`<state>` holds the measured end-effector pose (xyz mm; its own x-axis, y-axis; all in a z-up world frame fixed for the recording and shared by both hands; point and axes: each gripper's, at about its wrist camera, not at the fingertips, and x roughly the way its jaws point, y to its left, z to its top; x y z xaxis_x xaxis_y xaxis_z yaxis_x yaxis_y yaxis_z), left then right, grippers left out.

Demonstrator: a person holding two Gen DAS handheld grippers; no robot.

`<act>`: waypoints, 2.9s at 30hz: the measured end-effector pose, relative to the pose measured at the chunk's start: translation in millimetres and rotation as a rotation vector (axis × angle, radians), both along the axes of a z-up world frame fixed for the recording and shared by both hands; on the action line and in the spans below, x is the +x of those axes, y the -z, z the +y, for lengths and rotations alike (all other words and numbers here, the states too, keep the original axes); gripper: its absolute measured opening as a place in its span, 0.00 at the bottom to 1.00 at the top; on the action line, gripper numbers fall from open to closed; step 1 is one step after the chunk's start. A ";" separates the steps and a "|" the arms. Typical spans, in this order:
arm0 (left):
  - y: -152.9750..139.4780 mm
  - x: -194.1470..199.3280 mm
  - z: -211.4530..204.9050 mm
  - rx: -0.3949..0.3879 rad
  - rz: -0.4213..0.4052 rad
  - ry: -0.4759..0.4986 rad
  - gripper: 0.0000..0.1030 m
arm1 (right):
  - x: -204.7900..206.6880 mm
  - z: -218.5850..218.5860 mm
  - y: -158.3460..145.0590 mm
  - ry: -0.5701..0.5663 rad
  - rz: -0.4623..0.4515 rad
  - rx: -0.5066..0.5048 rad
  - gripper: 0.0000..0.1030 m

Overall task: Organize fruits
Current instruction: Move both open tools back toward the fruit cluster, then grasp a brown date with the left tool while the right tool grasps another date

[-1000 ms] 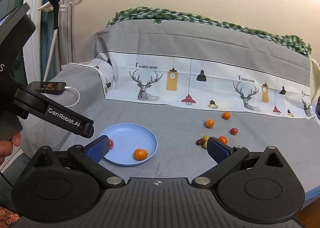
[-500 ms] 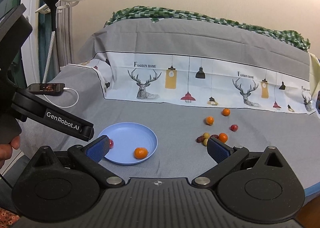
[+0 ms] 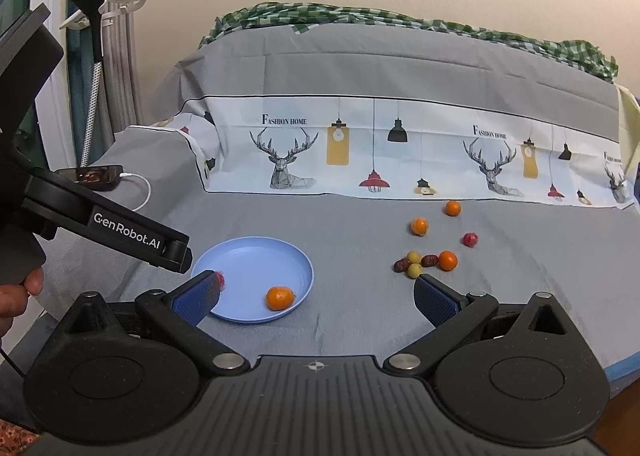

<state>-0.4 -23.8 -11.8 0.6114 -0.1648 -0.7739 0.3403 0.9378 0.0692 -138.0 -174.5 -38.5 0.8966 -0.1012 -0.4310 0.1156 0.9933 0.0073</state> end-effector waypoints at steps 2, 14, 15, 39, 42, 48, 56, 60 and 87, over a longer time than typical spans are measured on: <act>1.1 2.6 -4.8 0.007 0.004 0.003 1.00 | 0.2 -3.6 1.2 0.010 0.000 0.008 0.99; 8.6 24.1 -46.7 0.027 0.031 0.039 1.00 | 8.1 -34.9 10.0 0.063 0.008 0.069 0.99; 8.8 25.6 -49.4 0.025 0.034 0.039 1.00 | 9.3 -38.4 10.5 0.071 0.009 0.076 0.99; 64.3 111.9 -175.0 0.096 0.097 0.152 1.00 | 74.1 -181.6 49.3 0.314 0.046 0.145 0.99; 80.0 130.4 -197.0 0.103 0.092 0.183 1.00 | 94.1 -202.4 60.1 0.304 0.076 0.128 0.99; 120.4 171.4 -235.4 0.147 0.128 0.255 1.00 | 150.9 -245.8 96.6 0.307 0.212 0.221 0.99; 177.2 226.2 -263.7 0.088 0.219 0.340 1.00 | 216.8 -249.7 143.5 0.220 0.330 0.150 0.99; 195.8 241.4 -276.8 0.108 0.223 0.396 1.00 | 247.0 -266.6 154.4 0.201 0.341 0.039 0.99; 189.7 256.5 -273.6 0.019 0.183 0.632 0.22 | 354.0 -269.9 155.4 -0.584 0.430 -0.340 0.21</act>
